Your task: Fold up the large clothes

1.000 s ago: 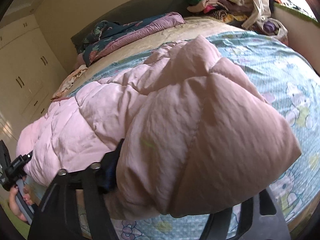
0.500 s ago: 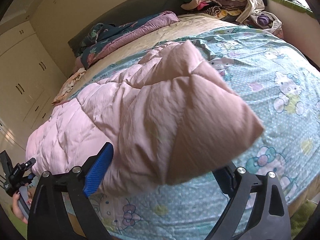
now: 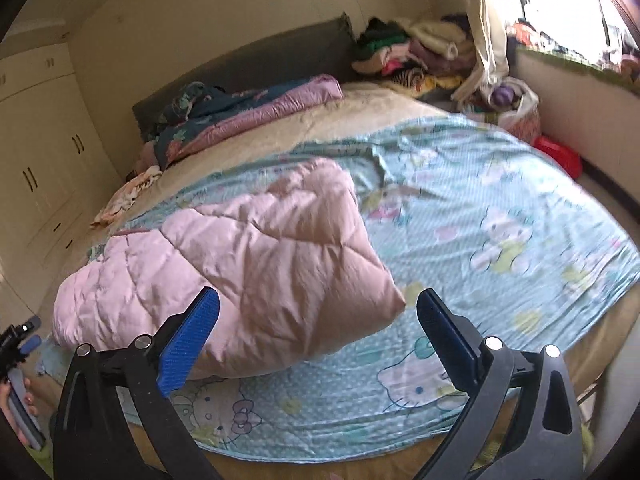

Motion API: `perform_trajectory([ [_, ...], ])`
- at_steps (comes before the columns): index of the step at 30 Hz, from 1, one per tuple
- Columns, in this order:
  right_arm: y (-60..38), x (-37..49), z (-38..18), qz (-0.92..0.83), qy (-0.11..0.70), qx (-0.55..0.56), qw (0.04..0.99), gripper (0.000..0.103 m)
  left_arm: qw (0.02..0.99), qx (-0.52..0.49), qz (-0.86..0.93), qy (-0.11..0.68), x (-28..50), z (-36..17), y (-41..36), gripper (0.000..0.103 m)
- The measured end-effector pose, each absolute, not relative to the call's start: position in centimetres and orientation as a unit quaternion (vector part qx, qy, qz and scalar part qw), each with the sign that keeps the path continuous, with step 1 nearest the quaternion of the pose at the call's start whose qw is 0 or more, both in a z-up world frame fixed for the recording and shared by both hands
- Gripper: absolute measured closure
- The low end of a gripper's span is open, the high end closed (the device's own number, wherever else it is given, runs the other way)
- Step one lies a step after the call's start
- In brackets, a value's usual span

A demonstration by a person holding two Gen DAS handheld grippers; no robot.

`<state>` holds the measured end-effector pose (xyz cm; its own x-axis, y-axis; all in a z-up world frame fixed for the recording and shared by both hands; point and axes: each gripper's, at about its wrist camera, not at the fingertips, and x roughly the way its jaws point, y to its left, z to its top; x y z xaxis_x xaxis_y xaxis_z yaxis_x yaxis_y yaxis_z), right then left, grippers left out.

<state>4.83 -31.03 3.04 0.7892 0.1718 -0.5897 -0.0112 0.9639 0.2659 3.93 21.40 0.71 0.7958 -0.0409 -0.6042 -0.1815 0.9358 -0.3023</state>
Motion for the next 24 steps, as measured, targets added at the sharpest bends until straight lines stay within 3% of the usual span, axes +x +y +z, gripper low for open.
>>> perform_trajectory([
  [12, -27.0, 0.3, 8.6, 0.091, 0.255, 0.06, 0.961, 0.004, 0.949, -0.153, 0.027, 0.275, 1.1, 4.8, 18.1, 0.009],
  [24, -22.4, -3.1, 9.9, 0.135, 0.235, 0.004, 0.963, 0.004, 0.951, -0.125, -0.003, 0.282, 0.0, 3.8, 12.6, 0.009],
])
